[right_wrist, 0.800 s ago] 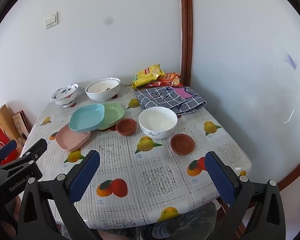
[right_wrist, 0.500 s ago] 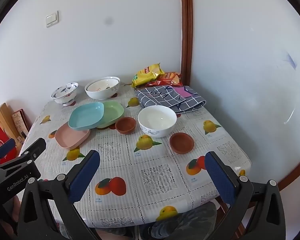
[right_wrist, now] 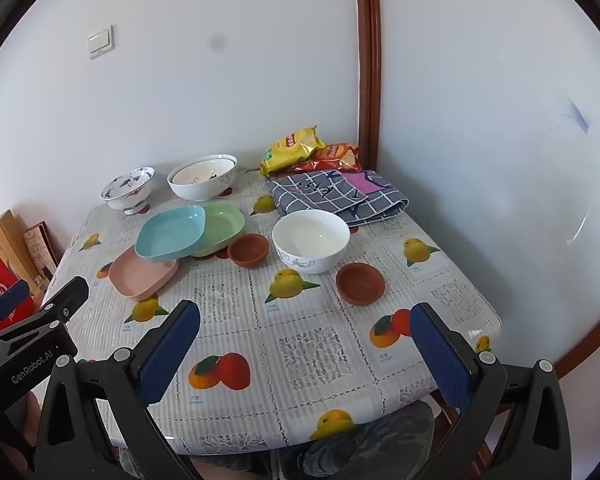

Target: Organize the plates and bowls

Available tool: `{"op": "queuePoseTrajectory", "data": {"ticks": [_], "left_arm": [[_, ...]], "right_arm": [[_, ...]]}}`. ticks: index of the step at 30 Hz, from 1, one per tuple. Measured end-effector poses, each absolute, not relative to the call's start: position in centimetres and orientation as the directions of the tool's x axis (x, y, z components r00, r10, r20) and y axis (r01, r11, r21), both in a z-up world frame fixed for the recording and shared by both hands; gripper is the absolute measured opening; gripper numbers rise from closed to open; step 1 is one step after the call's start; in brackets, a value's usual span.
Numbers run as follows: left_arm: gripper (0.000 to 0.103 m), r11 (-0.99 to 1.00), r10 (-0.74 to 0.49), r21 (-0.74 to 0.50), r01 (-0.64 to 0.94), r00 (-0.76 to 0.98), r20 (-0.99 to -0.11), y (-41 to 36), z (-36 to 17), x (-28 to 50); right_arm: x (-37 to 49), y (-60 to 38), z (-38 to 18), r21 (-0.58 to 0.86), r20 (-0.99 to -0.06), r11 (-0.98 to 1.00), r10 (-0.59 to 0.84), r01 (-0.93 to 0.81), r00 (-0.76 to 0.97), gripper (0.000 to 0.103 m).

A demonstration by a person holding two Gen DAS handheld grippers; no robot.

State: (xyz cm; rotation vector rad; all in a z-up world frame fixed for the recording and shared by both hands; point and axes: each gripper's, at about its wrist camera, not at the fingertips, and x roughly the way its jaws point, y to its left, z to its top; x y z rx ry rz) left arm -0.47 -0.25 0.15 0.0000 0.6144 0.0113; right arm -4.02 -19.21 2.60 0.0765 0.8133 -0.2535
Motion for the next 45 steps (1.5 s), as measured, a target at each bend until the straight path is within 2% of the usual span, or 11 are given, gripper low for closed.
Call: {"op": "queuePoseTrajectory", "data": {"ticks": [45], "left_arm": [[0.103,1.0,0.01,0.002,-0.01,0.82,-0.572,-0.11,0.21,-0.71]], "right_arm": [[-4.46,-18.94,3.11,-0.023,-0.717,0.968,-0.19,0.249,0.671,0.103]]}}
